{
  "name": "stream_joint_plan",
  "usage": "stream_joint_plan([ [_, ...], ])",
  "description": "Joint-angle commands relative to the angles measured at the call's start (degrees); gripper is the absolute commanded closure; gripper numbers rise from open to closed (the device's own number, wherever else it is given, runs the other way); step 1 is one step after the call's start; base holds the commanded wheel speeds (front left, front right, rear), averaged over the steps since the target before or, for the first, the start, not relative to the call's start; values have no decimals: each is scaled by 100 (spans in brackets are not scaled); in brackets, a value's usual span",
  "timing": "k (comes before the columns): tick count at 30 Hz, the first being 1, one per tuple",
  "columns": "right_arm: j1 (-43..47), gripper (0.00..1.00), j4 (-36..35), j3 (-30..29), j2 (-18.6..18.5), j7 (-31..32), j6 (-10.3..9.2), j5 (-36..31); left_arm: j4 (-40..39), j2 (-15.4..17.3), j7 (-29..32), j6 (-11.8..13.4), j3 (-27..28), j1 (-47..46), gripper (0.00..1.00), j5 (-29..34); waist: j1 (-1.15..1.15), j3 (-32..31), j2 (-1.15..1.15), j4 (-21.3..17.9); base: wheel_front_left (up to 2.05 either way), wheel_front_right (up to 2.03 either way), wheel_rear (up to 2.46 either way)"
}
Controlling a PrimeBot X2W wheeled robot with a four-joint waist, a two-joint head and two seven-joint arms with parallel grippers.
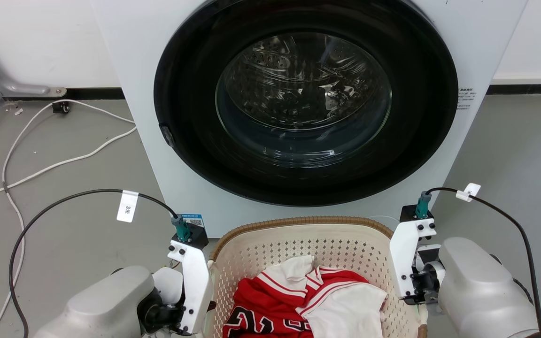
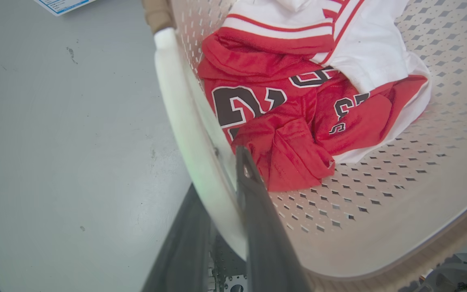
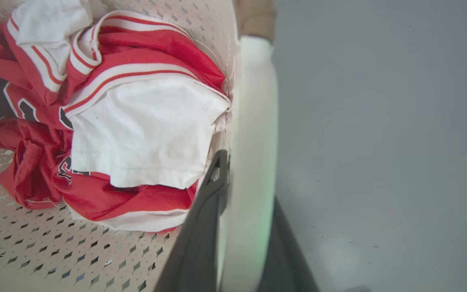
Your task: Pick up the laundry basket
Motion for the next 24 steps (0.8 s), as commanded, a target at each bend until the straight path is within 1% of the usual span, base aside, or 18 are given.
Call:
stream_joint_plan([
  [1,-95,100,-17,30,17,-33,16,-6,-104,-97,9,-118,7,-79,100,-36,0,-1,0,2,0,0,0],
  [24,-32,100,-10,43,7,-29,16,-7,-124,-83,26,-119,7,1,100,-9,0,-37,0,17,0,0,0],
])
